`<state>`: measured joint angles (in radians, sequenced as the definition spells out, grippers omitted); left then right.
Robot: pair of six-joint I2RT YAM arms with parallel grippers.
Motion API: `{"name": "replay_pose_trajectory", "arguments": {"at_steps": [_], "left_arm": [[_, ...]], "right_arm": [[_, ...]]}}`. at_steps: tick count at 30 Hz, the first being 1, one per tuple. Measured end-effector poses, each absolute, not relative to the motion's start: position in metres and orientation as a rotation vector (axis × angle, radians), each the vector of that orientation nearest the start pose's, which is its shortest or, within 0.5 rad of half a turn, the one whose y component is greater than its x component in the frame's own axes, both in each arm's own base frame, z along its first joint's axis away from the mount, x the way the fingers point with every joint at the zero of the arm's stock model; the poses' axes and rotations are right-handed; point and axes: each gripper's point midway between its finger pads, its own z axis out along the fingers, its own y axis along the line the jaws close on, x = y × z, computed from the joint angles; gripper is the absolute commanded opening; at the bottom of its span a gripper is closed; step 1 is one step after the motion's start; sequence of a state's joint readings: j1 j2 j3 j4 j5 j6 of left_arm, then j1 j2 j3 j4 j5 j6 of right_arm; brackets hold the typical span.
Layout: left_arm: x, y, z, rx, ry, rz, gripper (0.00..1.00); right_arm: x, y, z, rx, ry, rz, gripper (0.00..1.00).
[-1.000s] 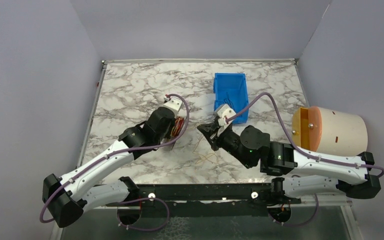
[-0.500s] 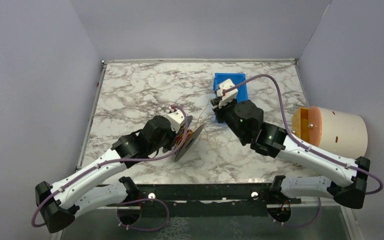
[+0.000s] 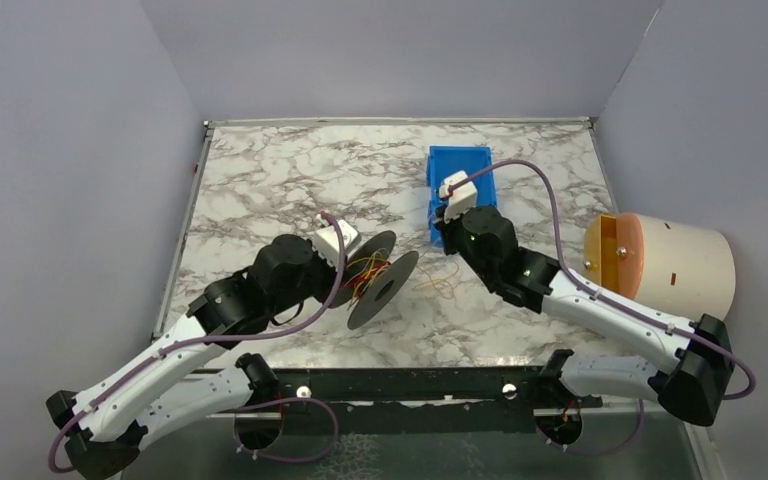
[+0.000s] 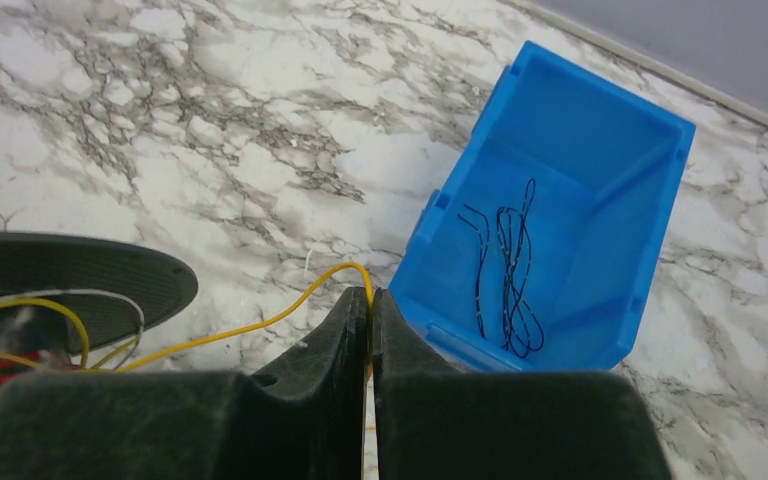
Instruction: Wrap the cables
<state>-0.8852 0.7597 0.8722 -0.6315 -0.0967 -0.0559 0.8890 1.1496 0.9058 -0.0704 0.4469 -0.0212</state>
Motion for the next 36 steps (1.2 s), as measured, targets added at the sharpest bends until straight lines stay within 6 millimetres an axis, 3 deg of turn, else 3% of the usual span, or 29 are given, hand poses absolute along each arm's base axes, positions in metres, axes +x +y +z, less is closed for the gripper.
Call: {"name": "replay_pose_trajectory", "arguments": {"at_steps": [13, 23, 32, 36], "left_arm": [[0.159, -0.202, 0.295, 0.769, 1.796, -0.659, 0.0], [0.148, -0.204, 0.342, 0.714, 1.714, -0.769, 0.0], [0.147, -0.195, 0.389, 0.616, 1.634, -0.802, 0.0], [0.152, -0.189, 0.4, 0.559, 1.618, -0.785, 0.0]], "right_arm": [[0.271, 0.227, 0.151, -0.456, 1.932, 0.321, 0.23], [0.258, 0.242, 0.116, -0.372, 1.981, 0.504, 0.34], [0.246, 0.249, 0.083, -0.357, 2.036, 0.598, 0.32], [0.241, 0.254, 0.073, -0.362, 2.052, 0.637, 0.26]]}}
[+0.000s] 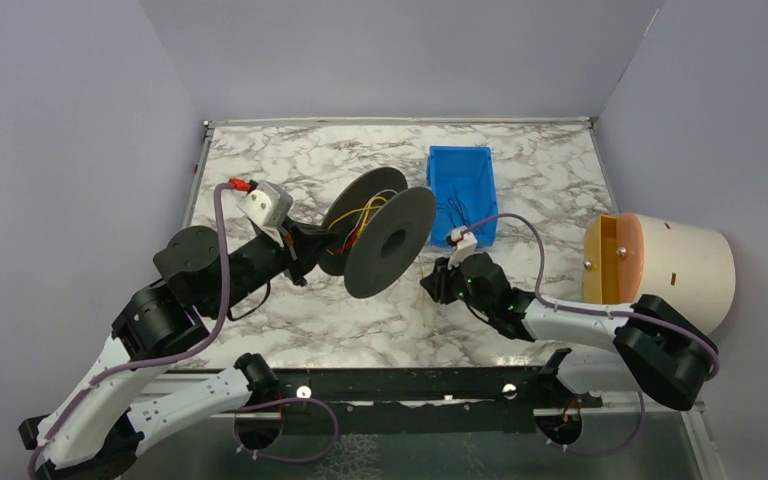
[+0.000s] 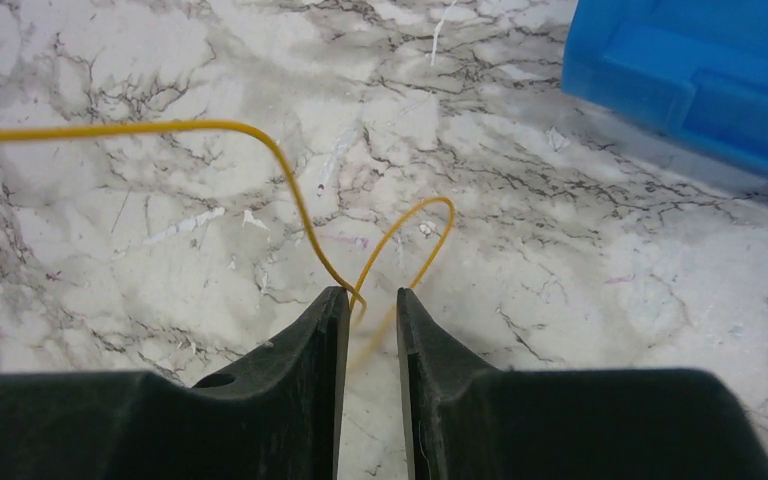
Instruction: Wrap the cables
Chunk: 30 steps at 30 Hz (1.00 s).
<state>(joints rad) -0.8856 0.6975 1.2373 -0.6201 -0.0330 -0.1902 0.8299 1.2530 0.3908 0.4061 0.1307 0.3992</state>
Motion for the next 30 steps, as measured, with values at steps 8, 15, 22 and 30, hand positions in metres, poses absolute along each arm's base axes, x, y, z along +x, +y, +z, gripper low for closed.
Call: {"name": "replay_pose_trajectory", "arguments": {"at_steps": [8, 15, 22, 30], "left_arm": [[0.164, -0.184, 0.408, 0.47, 1.607, -0.75, 0.0], [0.171, -0.187, 0.408, 0.443, 1.621, -0.74, 0.0], [0.176, -0.187, 0.409, 0.415, 1.624, -0.728, 0.0], [0.173, -0.181, 0.421, 0.384, 1.595, -0.741, 0.0]], "right_arm": [[0.227, 0.261, 0.056, -0.395, 2.071, 0.729, 0.3], [0.224, 0.267, 0.056, -0.399, 2.061, 0.779, 0.33], [0.215, 0.261, 0.044, -0.391, 2.09, 0.789, 0.17], [0.206, 0.253, 0.034, -0.353, 2.129, 0.797, 0.01]]}}
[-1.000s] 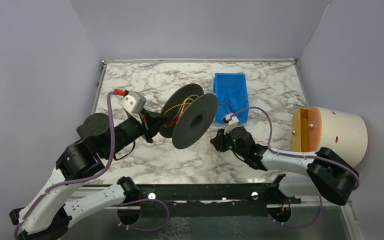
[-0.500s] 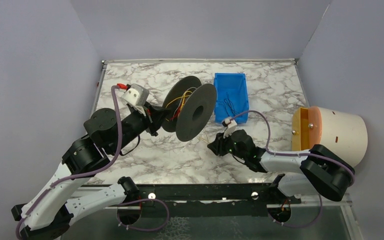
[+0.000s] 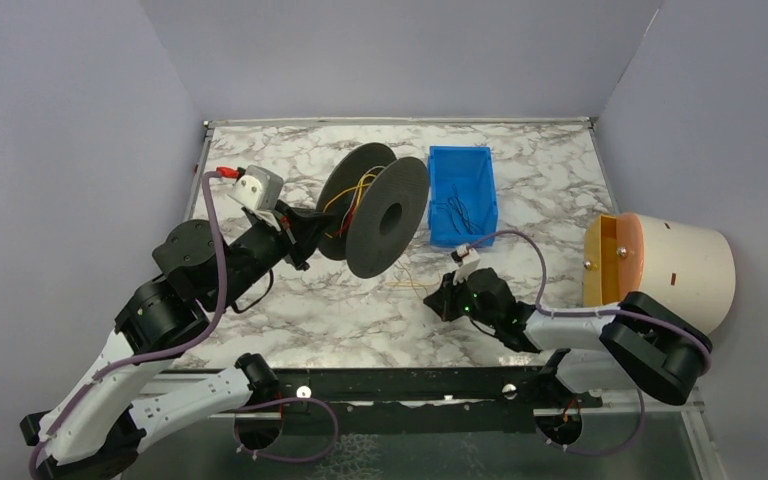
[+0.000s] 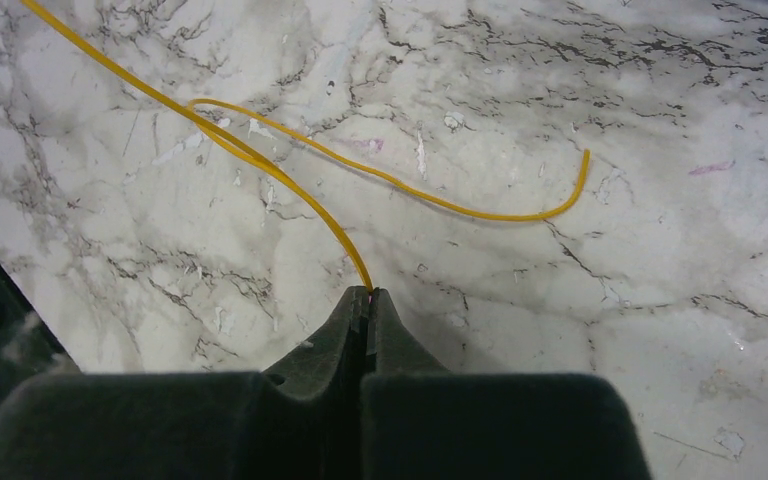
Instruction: Wrap the cables
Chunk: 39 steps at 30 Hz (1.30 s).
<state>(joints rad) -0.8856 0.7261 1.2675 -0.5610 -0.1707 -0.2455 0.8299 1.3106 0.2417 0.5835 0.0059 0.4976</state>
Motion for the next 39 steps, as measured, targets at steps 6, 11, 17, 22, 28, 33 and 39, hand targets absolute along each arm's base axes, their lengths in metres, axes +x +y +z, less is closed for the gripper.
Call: {"name": "replay_pose_trajectory", "arguments": {"at_steps": [6, 11, 17, 22, 28, 33, 39], "left_arm": [[0.17, -0.178, 0.427, 0.375, 1.58, -0.753, 0.0], [0.169, -0.176, 0.434, 0.368, 1.561, -0.762, 0.0], [0.168, -0.175, 0.44, 0.363, 1.549, -0.767, 0.0], [0.165, -0.171, 0.454, 0.355, 1.524, -0.776, 0.0], [0.162, -0.168, 0.468, 0.35, 1.495, -0.787, 0.0], [0.16, -0.169, 0.473, 0.361, 1.488, -0.796, 0.0], [0.158, -0.174, 0.476, 0.387, 1.491, -0.813, 0.0]], "right_arm": [[0.206, 0.253, 0.044, -0.316, 2.107, 0.825, 0.09], [0.207, 0.254, 0.064, -0.311, 2.051, 0.855, 0.35], [0.206, 0.251, 0.091, -0.347, 1.964, 0.861, 0.47], [0.21, 0.236, 0.121, -0.327, 1.858, 0.818, 0.55], [0.217, 0.214, 0.13, -0.285, 1.789, 0.715, 0.56], [0.214, 0.208, 0.109, -0.406, 1.765, 0.638, 0.57], [0.205, 0.22, 0.099, -0.596, 1.688, 0.649, 0.57]]}}
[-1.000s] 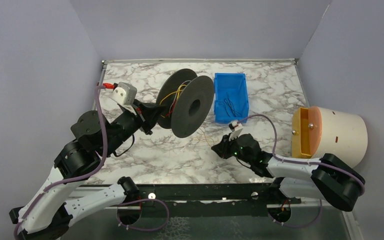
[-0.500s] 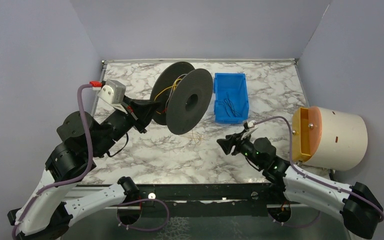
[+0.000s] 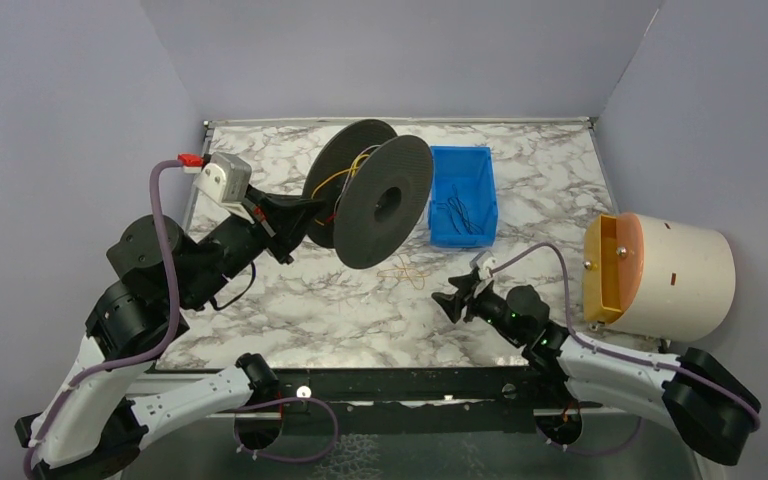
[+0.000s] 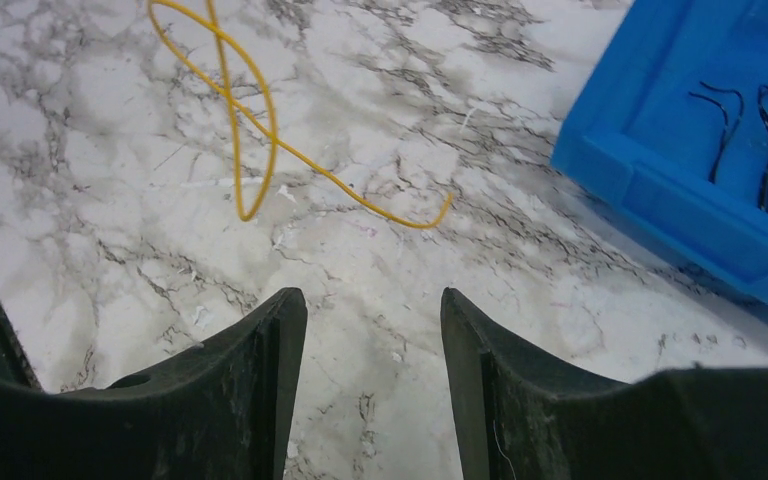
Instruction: Wrap the cables
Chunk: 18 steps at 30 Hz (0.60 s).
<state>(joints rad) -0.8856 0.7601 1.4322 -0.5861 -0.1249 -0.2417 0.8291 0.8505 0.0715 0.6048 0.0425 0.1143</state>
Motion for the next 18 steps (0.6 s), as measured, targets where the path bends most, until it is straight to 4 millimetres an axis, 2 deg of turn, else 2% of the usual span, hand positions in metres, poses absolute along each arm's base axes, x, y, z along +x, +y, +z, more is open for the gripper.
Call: {"name": "replay_pose_trajectory", "arguments": {"at_steps": [5, 11, 18], "left_arm": [[0.155, -0.179, 0.481, 0.411, 1.489, -0.833, 0.0], [0.152, -0.182, 0.48, 0.437, 1.5, -0.846, 0.0], [0.148, -0.184, 0.483, 0.459, 1.498, -0.864, 0.0]], "right_arm": [[0.203, 0.238, 0.099, -0.748, 1.591, 0.665, 0.57], [0.205, 0.256, 0.109, -0.875, 1.432, 0.662, 0.57], [0.208, 0.273, 0.106, -0.985, 1.341, 0.652, 0.57]]}}
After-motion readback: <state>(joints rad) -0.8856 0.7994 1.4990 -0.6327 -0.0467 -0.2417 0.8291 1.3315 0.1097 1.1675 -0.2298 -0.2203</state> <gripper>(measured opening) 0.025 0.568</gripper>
